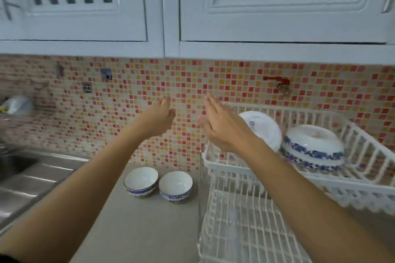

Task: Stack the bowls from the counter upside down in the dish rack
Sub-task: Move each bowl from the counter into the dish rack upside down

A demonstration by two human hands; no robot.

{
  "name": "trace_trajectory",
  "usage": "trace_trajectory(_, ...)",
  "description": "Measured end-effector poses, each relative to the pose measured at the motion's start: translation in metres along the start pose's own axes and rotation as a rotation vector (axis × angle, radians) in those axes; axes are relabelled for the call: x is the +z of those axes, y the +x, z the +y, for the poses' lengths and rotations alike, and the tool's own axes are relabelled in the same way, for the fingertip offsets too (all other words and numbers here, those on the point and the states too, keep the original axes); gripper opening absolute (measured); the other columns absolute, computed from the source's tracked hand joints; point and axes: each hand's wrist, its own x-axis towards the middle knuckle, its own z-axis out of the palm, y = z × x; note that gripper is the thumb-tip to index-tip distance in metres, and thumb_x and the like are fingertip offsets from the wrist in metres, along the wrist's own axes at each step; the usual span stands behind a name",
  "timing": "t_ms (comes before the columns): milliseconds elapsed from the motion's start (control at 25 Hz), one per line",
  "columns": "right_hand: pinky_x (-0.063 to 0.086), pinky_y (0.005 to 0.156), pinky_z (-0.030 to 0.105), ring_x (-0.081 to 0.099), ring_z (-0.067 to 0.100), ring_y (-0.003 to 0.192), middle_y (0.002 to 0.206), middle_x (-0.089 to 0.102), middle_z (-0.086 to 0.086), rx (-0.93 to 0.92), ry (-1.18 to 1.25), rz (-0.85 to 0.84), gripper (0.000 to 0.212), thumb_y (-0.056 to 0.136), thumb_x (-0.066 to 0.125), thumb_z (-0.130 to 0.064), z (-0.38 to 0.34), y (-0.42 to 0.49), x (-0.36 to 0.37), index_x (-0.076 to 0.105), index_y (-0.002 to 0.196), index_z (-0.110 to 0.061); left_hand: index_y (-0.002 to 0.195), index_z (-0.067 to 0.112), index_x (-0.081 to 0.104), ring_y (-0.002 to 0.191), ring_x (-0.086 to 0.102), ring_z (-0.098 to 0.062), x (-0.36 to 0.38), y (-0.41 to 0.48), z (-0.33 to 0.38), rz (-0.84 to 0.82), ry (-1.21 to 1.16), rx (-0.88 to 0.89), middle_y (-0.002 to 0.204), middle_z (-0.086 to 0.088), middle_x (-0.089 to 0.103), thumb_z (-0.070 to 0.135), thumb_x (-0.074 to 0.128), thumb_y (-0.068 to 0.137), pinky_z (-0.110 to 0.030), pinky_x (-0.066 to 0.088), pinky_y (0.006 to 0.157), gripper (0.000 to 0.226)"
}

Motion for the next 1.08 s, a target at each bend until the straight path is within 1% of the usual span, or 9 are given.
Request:
trace_trajectory(200, 0.007, 0.118, 0.033, 0.001, 0.018, 0.147, 0.16, -0.002, 0.008, -0.045, -0.003, -0.019, 0.062, 0.101, 0.017, -0.043, -0.086, 0.065, 0.059, 0.002, 0.15, -0.008, 0.148, 0.005, 0.011, 0.144, 0.016, -0.032, -0.002, 0.018, -0.12, -0.044, 0.096, -0.112, 0.156, -0.017, 0.016, 0.029, 0.029, 0.101, -0.045, 0.021, 0.116, 0.056)
trace_trajectory(320, 0.01, 0.118, 0.036, 0.003, 0.022, 0.147, 0.159, 0.0, 0.01, -0.039, 0.009, -0.114, 0.063, 0.101, 0.021, -0.042, -0.119, 0.099, 0.114, 0.004, 0.15, -0.006, 0.147, 0.003, 0.015, 0.14, 0.027, -0.036, 0.012, 0.025, -0.185, -0.11, 0.125, -0.157, 0.153, -0.02, 0.024, 0.029, 0.031, 0.1, -0.046, 0.029, 0.112, 0.056)
trace_trajectory(440, 0.016, 0.117, 0.041, 0.008, 0.025, 0.147, 0.159, 0.004, 0.012, 0.031, 0.044, -0.24, 0.065, 0.1, 0.022, -0.045, -0.136, 0.122, 0.185, 0.007, 0.15, -0.005, 0.144, -0.001, 0.02, 0.133, 0.036, -0.038, 0.042, 0.031, -0.242, -0.208, 0.109, -0.179, 0.146, -0.024, 0.033, 0.028, 0.033, 0.099, -0.047, 0.035, 0.106, 0.054)
trace_trajectory(600, 0.038, 0.103, 0.042, 0.039, 0.032, 0.131, 0.148, 0.033, 0.013, 0.325, 0.175, -0.36, 0.057, 0.099, 0.029, -0.042, -0.145, 0.127, 0.281, 0.026, 0.143, -0.005, 0.144, -0.003, 0.019, 0.137, 0.031, -0.036, 0.097, 0.035, -0.291, -0.349, 0.076, -0.223, 0.149, -0.023, 0.029, 0.028, 0.031, 0.101, -0.045, 0.031, 0.109, 0.055)
trace_trajectory(680, 0.044, 0.095, 0.038, 0.049, 0.031, 0.121, 0.136, 0.047, 0.014, 0.497, 0.203, -0.381, 0.051, 0.1, 0.031, -0.04, -0.151, 0.123, 0.325, 0.039, 0.134, -0.004, 0.142, -0.004, 0.024, 0.135, 0.035, -0.036, 0.136, 0.038, -0.312, -0.399, 0.033, -0.263, 0.148, -0.023, 0.033, 0.03, 0.031, 0.101, -0.043, 0.032, 0.108, 0.054)
trace_trajectory(760, 0.047, 0.09, 0.036, 0.056, 0.03, 0.113, 0.127, 0.055, 0.014, 0.659, 0.24, -0.373, 0.051, 0.098, 0.034, -0.043, -0.155, 0.12, 0.366, 0.047, 0.126, -0.003, 0.137, -0.003, 0.032, 0.131, 0.041, -0.036, 0.179, 0.039, -0.329, -0.416, -0.03, -0.33, 0.143, -0.022, 0.039, 0.032, 0.032, 0.1, -0.042, 0.035, 0.106, 0.051)
trace_trajectory(880, 0.049, 0.092, 0.035, 0.056, 0.029, 0.114, 0.128, 0.055, 0.014, 0.892, 0.398, -0.323, 0.059, 0.094, 0.039, -0.05, -0.161, 0.12, 0.408, 0.044, 0.128, -0.003, 0.129, -0.003, 0.04, 0.123, 0.048, -0.037, 0.227, 0.04, -0.341, -0.43, -0.107, -0.429, 0.133, -0.025, 0.05, 0.035, 0.029, 0.1, -0.039, 0.04, 0.1, 0.049)
trace_trajectory(960, 0.045, 0.094, 0.036, 0.054, 0.03, 0.118, 0.133, 0.052, 0.015, 1.027, 0.456, -0.342, 0.061, 0.095, 0.036, -0.05, -0.161, 0.129, 0.425, 0.037, 0.132, -0.002, 0.126, -0.004, 0.043, 0.12, 0.05, -0.037, 0.25, 0.043, -0.343, -0.448, -0.162, -0.503, 0.129, -0.025, 0.053, 0.035, 0.028, 0.101, -0.038, 0.041, 0.098, 0.05)
trace_trajectory(1080, 0.044, 0.096, 0.038, 0.053, 0.032, 0.12, 0.135, 0.051, 0.017, 1.129, 0.479, -0.365, 0.057, 0.097, 0.035, -0.045, -0.156, 0.138, 0.445, 0.035, 0.133, -0.001, 0.121, -0.005, 0.048, 0.115, 0.054, -0.037, 0.276, 0.047, -0.349, -0.448, -0.285, -0.619, 0.123, -0.024, 0.057, 0.033, 0.032, 0.099, -0.037, 0.044, 0.094, 0.046)
